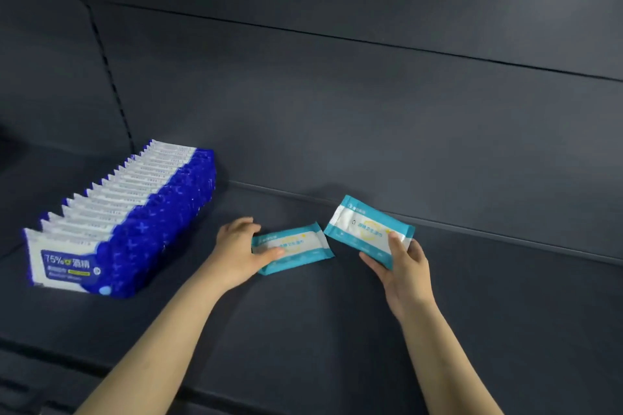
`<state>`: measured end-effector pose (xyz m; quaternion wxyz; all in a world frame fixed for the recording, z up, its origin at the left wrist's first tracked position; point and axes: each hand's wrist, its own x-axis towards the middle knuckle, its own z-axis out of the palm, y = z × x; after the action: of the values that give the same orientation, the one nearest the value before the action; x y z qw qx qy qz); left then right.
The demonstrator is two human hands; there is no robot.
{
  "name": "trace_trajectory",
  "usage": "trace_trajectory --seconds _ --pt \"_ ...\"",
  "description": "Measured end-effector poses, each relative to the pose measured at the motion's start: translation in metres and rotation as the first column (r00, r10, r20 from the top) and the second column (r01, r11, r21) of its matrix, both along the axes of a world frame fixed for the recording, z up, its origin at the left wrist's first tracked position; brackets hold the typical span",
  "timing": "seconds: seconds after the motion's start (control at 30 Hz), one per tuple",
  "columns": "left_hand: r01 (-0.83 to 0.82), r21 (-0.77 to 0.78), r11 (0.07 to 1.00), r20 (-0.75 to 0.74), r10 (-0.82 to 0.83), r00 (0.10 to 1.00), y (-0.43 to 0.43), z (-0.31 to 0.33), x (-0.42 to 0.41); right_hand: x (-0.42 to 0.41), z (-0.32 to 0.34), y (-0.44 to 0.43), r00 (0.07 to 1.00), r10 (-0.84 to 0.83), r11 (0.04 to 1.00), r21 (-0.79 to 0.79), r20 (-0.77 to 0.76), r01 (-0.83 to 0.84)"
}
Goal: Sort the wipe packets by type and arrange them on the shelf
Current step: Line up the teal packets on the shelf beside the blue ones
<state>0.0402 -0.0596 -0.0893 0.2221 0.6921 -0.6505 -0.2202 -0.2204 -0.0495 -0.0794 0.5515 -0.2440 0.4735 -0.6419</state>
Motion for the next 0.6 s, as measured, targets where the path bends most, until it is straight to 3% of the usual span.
trace_trajectory --seconds 0.13,0.17,0.23,0.37,0.5,0.6 --pt "0.043 0.012 0.999 0.03 -0.044 0.999 -0.019 0.003 0.005 0.005 -0.001 -0.012 0.999 -0.016 1.0 -0.015 0.033 0.016" --pt "0.054 0.036 0.998 -0.026 -0.053 0.998 -0.026 0.004 0.007 0.007 -0.002 -0.015 0.999 -0.011 1.0 -0.017 0.037 0.012" --pt "0.061 0.038 0.997 -0.272 -0.048 0.961 -0.039 0.006 0.011 0.01 -0.004 -0.02 1.0 0.009 0.999 -0.036 0.02 -0.008" --pt "0.012 -0.046 0.999 -0.603 -0.037 0.797 -0.063 0.01 0.009 0.02 -0.008 -0.033 0.995 0.037 0.994 -0.104 -0.089 -0.046" --pt "-0.06 -0.054 0.997 -0.749 -0.001 0.662 -0.081 0.011 -0.001 0.034 -0.011 -0.049 0.985 0.041 0.989 -0.13 -0.165 -0.063" --pt "-0.102 -0.07 0.992 -0.8 0.005 0.6 -0.091 0.009 -0.009 0.046 -0.014 -0.059 0.943 -0.025 0.993 -0.121 -0.332 -0.016"
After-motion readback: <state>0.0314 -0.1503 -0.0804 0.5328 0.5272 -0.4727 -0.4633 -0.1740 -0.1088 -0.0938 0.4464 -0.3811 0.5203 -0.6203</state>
